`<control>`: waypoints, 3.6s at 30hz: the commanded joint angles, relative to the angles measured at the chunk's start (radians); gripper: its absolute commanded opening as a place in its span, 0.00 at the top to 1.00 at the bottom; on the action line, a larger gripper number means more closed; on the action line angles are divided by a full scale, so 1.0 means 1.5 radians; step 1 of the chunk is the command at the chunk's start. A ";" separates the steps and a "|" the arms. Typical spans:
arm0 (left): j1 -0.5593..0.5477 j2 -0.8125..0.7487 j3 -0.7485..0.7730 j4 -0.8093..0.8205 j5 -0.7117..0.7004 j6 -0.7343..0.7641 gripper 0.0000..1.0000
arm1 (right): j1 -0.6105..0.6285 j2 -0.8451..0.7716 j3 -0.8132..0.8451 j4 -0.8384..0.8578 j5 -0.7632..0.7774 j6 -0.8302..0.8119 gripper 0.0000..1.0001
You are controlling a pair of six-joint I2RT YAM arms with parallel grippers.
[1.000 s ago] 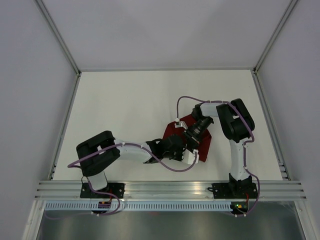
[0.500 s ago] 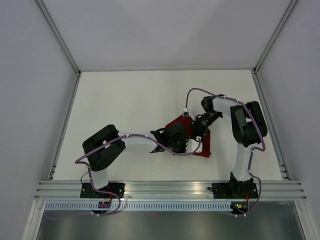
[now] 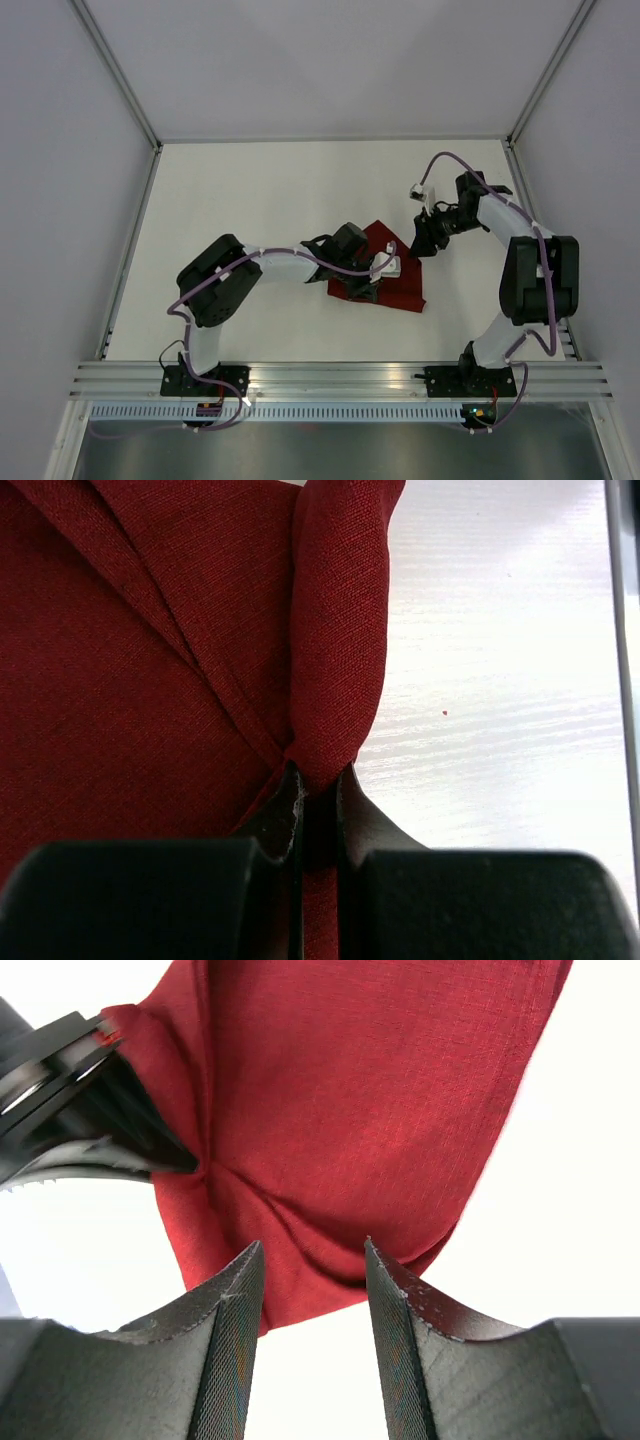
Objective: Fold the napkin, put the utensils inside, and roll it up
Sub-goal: Roll the napkin with the utensil
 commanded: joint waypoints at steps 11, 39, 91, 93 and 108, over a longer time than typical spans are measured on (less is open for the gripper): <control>0.043 0.146 0.049 -0.163 0.174 -0.110 0.98 | 0.005 -0.306 -0.266 0.198 -0.023 -0.048 0.45; 0.080 0.234 0.093 -0.148 0.188 -0.249 0.98 | 0.359 -0.446 -0.451 0.326 0.254 -0.032 0.41; 0.184 -0.015 0.045 -0.069 -0.026 -0.342 0.52 | 0.425 -0.223 -0.408 0.288 0.232 -0.028 0.91; 0.194 -0.026 0.052 -0.082 -0.047 -0.338 0.53 | 0.425 -0.215 -0.398 0.285 0.231 -0.027 0.91; 0.254 -0.449 -0.157 0.149 -0.375 -0.389 0.54 | 0.358 0.054 -0.159 0.066 0.147 -0.074 0.91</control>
